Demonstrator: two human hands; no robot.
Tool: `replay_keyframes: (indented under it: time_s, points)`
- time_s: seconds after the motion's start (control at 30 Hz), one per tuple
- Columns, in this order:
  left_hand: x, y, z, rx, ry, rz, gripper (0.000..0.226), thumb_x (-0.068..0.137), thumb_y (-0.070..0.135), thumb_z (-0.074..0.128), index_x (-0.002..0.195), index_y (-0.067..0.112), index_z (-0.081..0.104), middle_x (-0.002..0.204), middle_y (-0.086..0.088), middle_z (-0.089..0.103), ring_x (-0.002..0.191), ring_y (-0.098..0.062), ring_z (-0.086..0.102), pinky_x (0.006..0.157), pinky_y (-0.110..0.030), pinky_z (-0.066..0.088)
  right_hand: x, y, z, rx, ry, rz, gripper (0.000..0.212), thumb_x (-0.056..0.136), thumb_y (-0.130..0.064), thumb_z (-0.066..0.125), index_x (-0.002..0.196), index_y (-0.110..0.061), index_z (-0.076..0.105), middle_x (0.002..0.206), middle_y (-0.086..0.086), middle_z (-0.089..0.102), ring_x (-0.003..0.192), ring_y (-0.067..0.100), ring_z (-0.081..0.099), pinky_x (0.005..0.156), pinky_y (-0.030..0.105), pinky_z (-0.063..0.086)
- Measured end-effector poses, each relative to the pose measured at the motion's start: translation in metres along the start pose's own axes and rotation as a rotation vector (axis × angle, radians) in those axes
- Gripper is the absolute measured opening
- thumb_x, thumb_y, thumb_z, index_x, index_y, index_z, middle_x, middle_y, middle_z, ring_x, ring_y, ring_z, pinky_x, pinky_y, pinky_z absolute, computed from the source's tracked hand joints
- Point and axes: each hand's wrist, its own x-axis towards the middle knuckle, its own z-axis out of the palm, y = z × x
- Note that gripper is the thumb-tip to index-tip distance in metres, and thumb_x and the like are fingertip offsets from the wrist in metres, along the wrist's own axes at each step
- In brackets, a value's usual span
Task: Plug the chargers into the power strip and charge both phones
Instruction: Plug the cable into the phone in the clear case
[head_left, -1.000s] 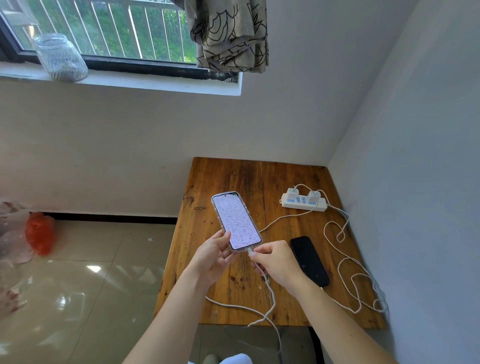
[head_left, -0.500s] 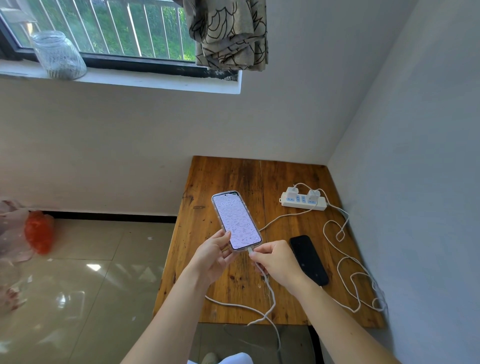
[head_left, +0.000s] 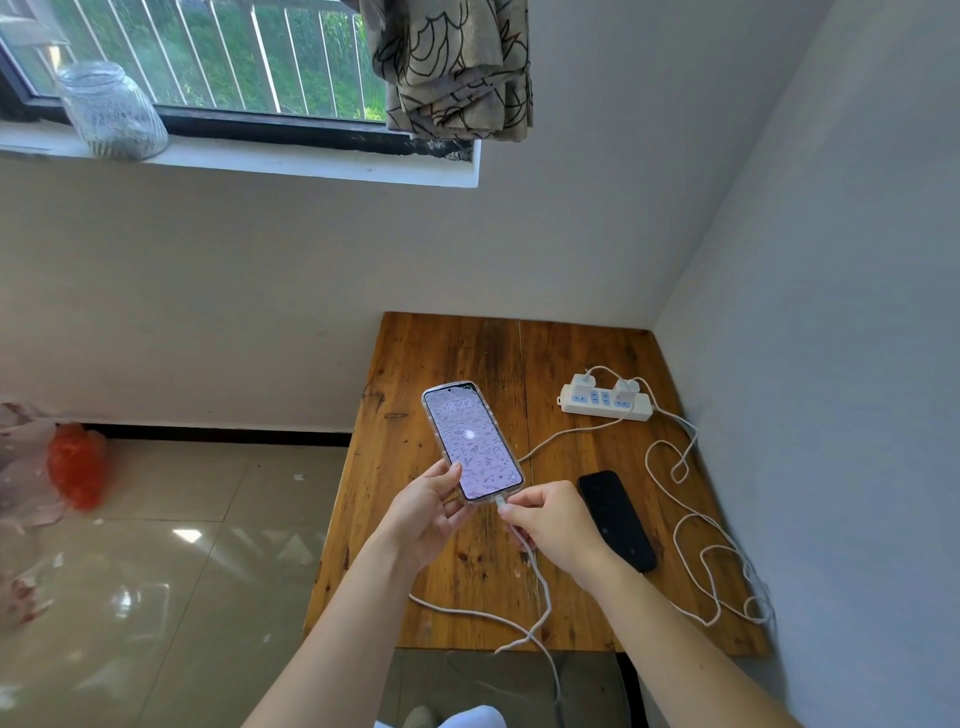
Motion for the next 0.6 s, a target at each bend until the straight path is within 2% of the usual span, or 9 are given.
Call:
replay_keyframes:
  time_s: [0.17, 0.43, 0.6]
  points:
    - [0.0013, -0.0004, 0.0015, 0.002, 0.000, 0.002, 0.040, 0.097, 0.006, 0.051, 0.136, 0.010, 0.049, 0.118, -0.016, 0.069, 0.108, -0.029, 0.067, 0.073, -0.031, 0.061, 0.0014, 0.0010, -0.0010, 0.002, 0.001, 0.001, 0.016, 0.090, -0.019, 0.064, 0.084, -0.010, 0.076, 0.074, 0.004, 0.070, 0.067, 0.015, 0.064, 0.066, 0.029, 0.057]
    - [0.0055, -0.0012, 0.0054, -0.002, 0.011, -0.001, 0.041, 0.096, 0.006, 0.052, 0.137, 0.011, 0.049, 0.120, -0.016, 0.068, 0.107, -0.029, 0.067, 0.073, -0.031, 0.061, 0.0036, 0.0022, -0.0049, 0.001, 0.005, 0.003, 0.015, 0.090, -0.019, 0.064, 0.086, -0.011, 0.075, 0.074, 0.001, 0.069, 0.069, 0.012, 0.064, 0.062, 0.022, 0.055]
    - [0.0081, -0.0025, 0.0079, -0.016, 0.017, -0.013, 0.041, 0.096, 0.005, 0.051, 0.137, 0.010, 0.049, 0.120, -0.017, 0.068, 0.105, -0.029, 0.068, 0.065, -0.029, 0.061, 0.0053, 0.0024, -0.0075, 0.005, 0.006, 0.006, 0.014, 0.090, -0.018, 0.064, 0.083, -0.013, 0.075, 0.074, 0.002, 0.070, 0.069, 0.012, 0.065, 0.061, 0.021, 0.055]
